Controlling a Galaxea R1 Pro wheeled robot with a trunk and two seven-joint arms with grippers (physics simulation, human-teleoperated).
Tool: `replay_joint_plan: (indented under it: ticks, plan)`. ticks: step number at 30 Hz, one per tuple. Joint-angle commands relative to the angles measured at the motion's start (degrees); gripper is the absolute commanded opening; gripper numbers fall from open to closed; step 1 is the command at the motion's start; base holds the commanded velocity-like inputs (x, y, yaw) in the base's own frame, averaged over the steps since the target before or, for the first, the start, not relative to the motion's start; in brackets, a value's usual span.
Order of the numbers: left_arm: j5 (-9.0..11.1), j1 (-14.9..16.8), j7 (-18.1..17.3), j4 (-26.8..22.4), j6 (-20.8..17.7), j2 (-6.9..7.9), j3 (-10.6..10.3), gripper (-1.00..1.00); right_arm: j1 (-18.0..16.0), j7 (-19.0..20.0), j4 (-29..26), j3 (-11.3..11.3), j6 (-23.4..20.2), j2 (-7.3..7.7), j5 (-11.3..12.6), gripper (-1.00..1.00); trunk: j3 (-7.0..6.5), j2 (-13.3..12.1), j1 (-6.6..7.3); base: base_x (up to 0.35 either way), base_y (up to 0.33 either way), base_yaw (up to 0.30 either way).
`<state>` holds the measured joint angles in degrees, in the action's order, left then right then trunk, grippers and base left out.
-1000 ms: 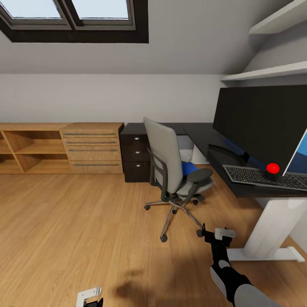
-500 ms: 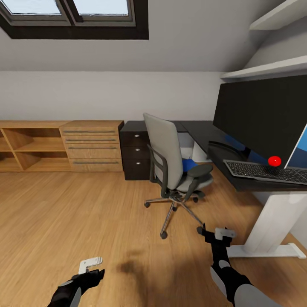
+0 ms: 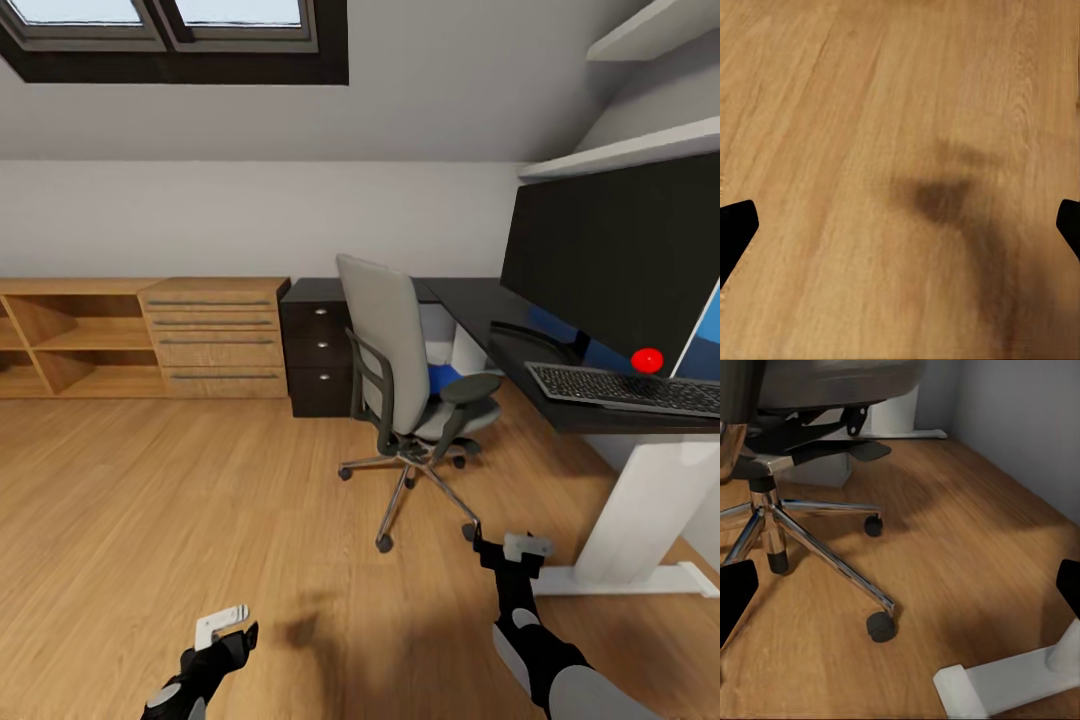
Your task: In the bedroom, organize the workspace by keeping the computer under the desk, ensuring the monitor is on the desk, placing the keyboard on the desk next to the monitor, placing the mouse on the desk next to the keyboard, moving the folder from the swivel chair onto the desk next to the mouse, stacking the notebook on top of the folder with the pen on top of the notebook, and positioning the swivel chair next to the desk.
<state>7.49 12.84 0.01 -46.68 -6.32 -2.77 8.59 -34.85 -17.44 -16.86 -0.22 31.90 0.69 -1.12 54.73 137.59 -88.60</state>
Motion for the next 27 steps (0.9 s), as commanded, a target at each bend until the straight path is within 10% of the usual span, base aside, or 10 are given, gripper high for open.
replay_joint_plan:
  ticks: [1, 10, 27]
  plan:
    - [0.11, 0.01, -0.02, 0.02, 0.55, -0.08, 0.10, 1.00, -0.04, -0.18, 0.03, 0.02, -0.16, -0.04, -0.13, 1.00, 0.24, 0.44, -0.21, 0.000, 0.000, 0.000]
    - [-3.53, -0.01, -0.09, 0.17, 3.81, -0.21, 0.04, 1.00, -0.04, -0.15, -0.41, 0.06, -2.14, -0.15, -0.04, 1.00, 1.85, 4.05, -2.19, 0.000, 0.000, 0.000]
    - [-4.31, -0.01, -0.02, 0.85, 4.41, -0.30, 0.06, 1.00, -0.04, -0.19, -3.82, -0.31, -3.67, 0.02, 0.14, 1.00, 3.90, 5.73, -3.22, 0.000, 0.000, 0.000]
